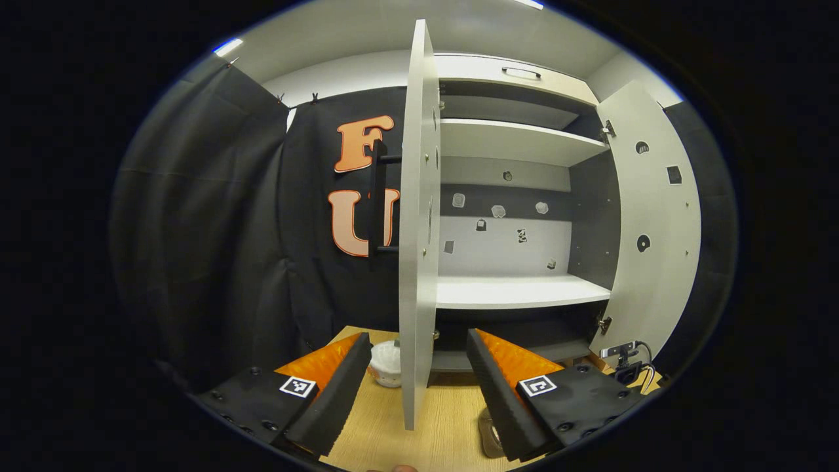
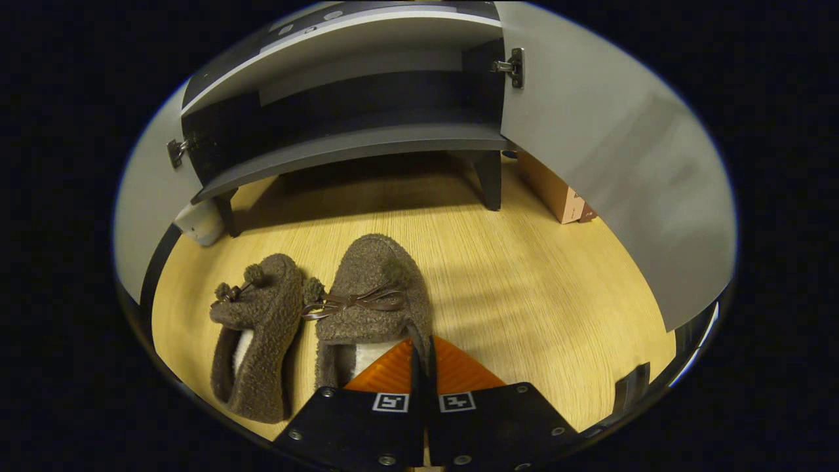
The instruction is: Grab one shoe with the right hand and put it into the shoe cabinet, grab the other shoe with the left hand and put it into the shoe cabinet; then close the right door with the right hand and the left door with the left hand.
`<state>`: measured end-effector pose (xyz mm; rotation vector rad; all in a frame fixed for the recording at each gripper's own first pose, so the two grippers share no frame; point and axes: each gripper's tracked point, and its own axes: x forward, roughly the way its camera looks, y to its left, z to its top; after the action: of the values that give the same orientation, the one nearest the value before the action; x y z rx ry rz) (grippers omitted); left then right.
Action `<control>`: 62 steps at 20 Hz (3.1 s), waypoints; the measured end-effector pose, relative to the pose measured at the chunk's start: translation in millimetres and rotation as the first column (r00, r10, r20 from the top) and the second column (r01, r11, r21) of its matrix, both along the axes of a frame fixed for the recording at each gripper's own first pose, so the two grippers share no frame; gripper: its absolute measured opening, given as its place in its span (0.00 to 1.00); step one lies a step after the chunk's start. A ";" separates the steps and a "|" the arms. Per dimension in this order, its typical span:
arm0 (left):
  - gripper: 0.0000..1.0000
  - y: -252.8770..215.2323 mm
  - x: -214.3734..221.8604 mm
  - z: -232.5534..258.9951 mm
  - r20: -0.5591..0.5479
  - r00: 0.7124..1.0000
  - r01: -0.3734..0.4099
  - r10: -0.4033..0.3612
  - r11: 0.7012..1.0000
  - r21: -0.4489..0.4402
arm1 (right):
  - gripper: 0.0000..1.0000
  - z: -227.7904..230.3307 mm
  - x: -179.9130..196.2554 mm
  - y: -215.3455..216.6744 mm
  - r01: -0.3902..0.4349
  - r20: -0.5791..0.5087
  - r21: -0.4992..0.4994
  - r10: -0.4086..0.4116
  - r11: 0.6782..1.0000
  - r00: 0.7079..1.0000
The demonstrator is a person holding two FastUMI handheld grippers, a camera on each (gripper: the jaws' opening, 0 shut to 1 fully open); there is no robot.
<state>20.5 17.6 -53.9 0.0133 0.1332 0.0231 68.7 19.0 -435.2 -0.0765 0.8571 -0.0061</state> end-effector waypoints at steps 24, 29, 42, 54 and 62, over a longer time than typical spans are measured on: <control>0.97 3.3 -8.9 -6.2 0.014 0.999 0.029 -0.029 0.999 -0.024 | 0.01 356.6 225.6 136.1 -0.105 0.417 0.094 0.057 0.990 0.907; 0.96 15.3 -10.9 -13.0 -0.006 1.000 0.001 -0.002 1.000 -0.015 | 0.01 328.4 289.0 127.7 0.008 0.335 0.122 -0.048 0.992 0.941; 0.97 -5.9 -0.6 -21.9 -0.027 0.999 0.021 -0.022 0.999 -0.037 | 0.30 353.4 268.8 105.5 -0.046 0.427 0.041 0.025 0.998 0.904; 0.95 -68.4 -2.2 -91.2 -0.129 0.983 0.128 -0.130 0.991 -0.027 | 0.78 411.5 97.7 83.9 -0.145 0.663 -0.020 0.122 0.989 0.739; 0.97 -94.9 7.4 -187.8 -0.278 0.943 0.174 -0.185 0.983 -0.063 | 0.92 408.6 24.0 35.7 -0.084 0.689 -0.058 0.101 0.995 0.717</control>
<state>27.9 -77.3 -241.7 -0.0095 0.4185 -0.1644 92.7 54.6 -26.6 -0.1285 0.0888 0.0486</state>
